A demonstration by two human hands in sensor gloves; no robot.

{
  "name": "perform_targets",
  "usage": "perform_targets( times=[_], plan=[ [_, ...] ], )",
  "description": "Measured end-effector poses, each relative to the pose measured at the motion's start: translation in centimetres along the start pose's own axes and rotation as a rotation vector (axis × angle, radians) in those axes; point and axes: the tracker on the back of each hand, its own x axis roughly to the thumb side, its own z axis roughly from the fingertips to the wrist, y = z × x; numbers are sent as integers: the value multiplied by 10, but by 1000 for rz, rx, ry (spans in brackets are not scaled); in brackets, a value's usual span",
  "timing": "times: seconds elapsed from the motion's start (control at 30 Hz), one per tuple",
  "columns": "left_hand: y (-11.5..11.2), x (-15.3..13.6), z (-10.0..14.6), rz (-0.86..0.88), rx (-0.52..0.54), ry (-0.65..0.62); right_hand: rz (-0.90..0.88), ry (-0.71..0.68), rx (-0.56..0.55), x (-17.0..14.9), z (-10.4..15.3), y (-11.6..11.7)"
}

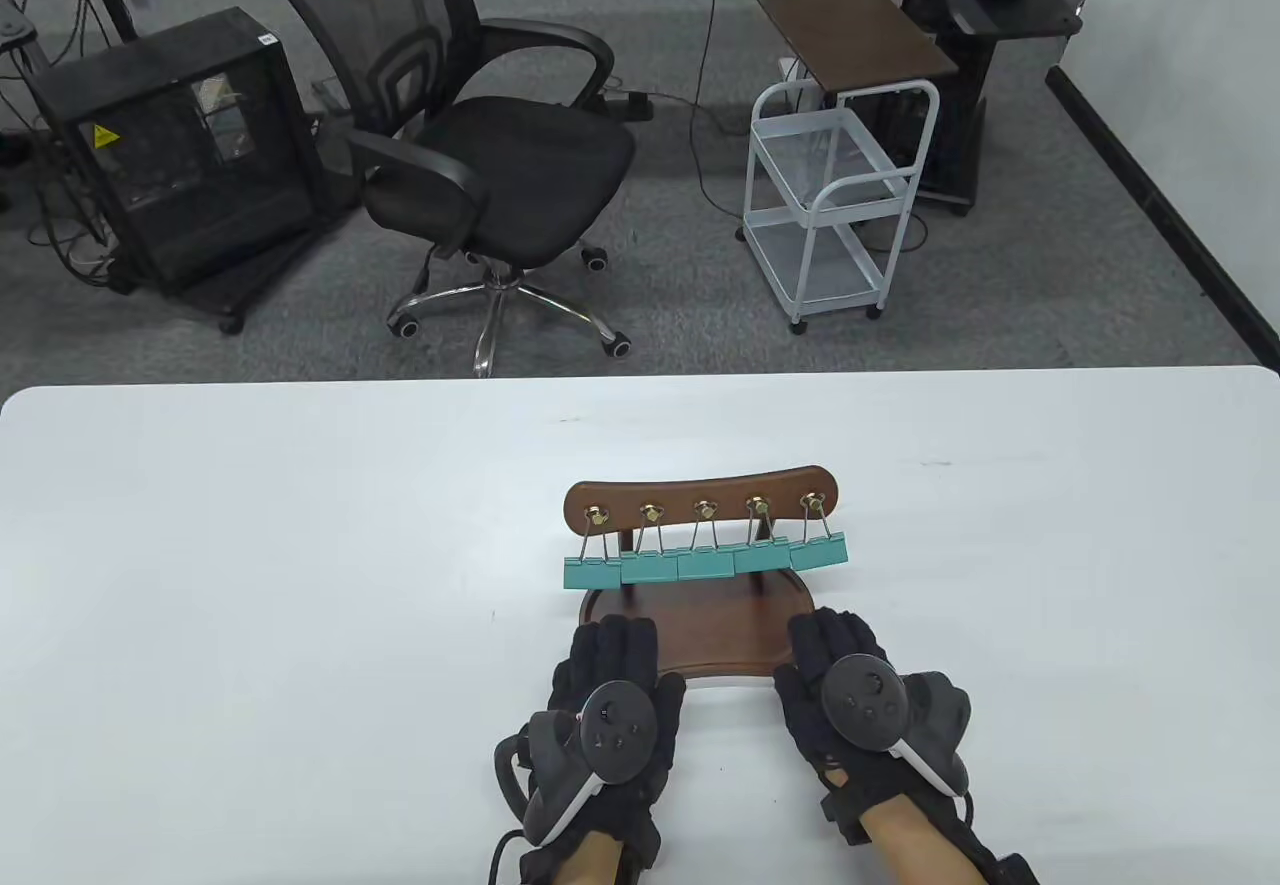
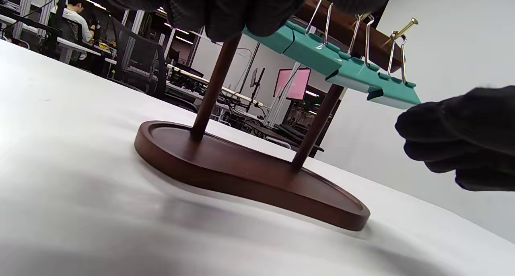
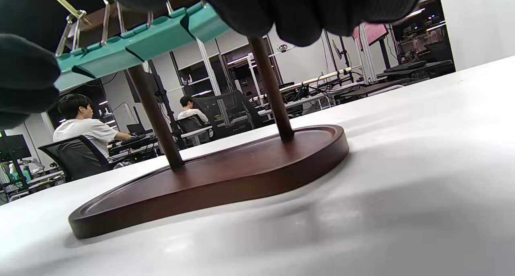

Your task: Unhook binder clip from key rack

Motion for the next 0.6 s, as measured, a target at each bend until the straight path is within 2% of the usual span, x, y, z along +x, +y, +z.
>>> perform_targets(
  times=[0.6],
  plan=[
    [-2,-1,-1,-18,-27,10,-17,0,7,-3,1,2]
  ],
)
